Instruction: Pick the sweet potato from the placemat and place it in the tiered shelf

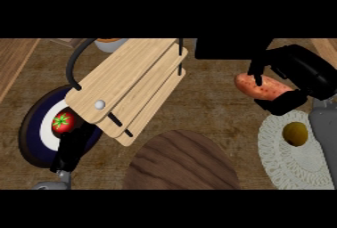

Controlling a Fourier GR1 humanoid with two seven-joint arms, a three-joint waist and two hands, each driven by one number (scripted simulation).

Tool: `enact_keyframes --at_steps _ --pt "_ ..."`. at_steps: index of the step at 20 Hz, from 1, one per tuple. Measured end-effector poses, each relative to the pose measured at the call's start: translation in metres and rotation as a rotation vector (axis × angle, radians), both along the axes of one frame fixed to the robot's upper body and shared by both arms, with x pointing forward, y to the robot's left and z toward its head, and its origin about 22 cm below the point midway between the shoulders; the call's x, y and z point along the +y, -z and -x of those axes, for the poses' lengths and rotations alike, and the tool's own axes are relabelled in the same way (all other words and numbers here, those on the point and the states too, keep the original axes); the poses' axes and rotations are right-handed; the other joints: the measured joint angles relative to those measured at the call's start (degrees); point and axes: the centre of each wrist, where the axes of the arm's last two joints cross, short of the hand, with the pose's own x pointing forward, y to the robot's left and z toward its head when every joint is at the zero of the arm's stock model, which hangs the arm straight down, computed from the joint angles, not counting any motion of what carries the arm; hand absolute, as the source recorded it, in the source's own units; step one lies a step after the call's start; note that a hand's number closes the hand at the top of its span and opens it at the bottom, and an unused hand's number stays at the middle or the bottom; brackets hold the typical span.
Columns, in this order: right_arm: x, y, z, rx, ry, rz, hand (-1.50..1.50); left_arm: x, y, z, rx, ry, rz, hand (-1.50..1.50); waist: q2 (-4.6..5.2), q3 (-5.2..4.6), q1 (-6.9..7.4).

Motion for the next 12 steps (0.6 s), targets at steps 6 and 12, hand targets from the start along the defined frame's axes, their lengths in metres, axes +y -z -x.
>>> enact_keyframes --at_steps 6,12 --pt "0.025 -0.052 -0.009 -0.035 0.003 -0.171 1.5 -0.006 -0.001 0.002 0.001 0.0 0.002 0.0 -0.01 0.0 -0.03" --pt "0.073 -0.093 -0.037 -0.072 0.041 -0.218 1.5 -0.004 -0.007 -0.004 -0.006 0.01 -0.004 0.0 0.19 -0.02 0.56"
